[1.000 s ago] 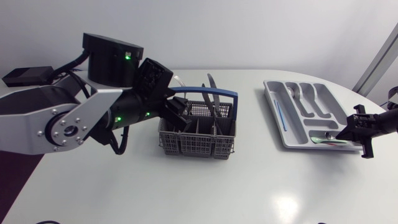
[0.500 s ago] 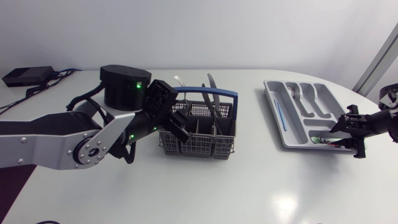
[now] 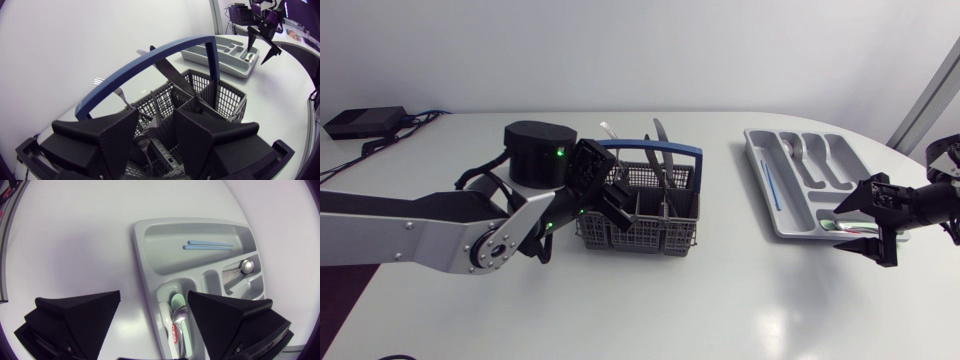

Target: Sort the cutlery from the basket into the organizer compartments.

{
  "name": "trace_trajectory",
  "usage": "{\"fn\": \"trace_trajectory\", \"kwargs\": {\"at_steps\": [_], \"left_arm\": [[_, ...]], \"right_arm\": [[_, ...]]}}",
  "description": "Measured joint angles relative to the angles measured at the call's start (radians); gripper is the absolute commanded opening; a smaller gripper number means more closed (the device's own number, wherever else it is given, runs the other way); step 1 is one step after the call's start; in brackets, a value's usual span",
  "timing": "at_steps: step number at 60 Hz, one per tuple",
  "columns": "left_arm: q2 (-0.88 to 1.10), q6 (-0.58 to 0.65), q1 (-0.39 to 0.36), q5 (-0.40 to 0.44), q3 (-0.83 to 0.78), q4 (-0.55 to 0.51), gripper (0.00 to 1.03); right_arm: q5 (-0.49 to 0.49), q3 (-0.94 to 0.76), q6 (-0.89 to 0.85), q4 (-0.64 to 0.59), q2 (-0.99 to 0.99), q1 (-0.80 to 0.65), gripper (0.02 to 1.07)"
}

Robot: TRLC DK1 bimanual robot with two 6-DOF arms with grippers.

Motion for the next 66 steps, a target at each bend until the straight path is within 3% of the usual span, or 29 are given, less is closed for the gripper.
{"fn": "trace_trajectory", "kwargs": {"at_steps": [14, 32, 45, 64, 66], "left_arm": [[0.002, 0.000, 0.000, 0.000, -0.001, 0.019, 0.48], [0.015, 0.000, 0.000, -0.003, -0.002, 0.033, 0.48], [0.027, -0.001, 0.000, -0.003, -0.002, 0.066, 0.27], [0.082, -0.004, 0.000, -0.003, 0.001, 0.079, 0.20], [0.083, -0.004, 0.000, -0.003, 0.002, 0.079, 0.14]], "right_arm": [[-0.027, -0.062, 0.047, 0.000, -0.074, 0.019, 1.02], [-0.081, -0.116, 0.289, -0.008, -0.270, 0.156, 1.02], [-0.100, -0.168, 0.468, -0.010, -0.352, 0.279, 1.02], [-0.100, -0.230, 0.602, 0.031, -0.396, 0.407, 1.02], [-0.100, -0.236, 0.611, 0.037, -0.396, 0.417, 1.02]]}}
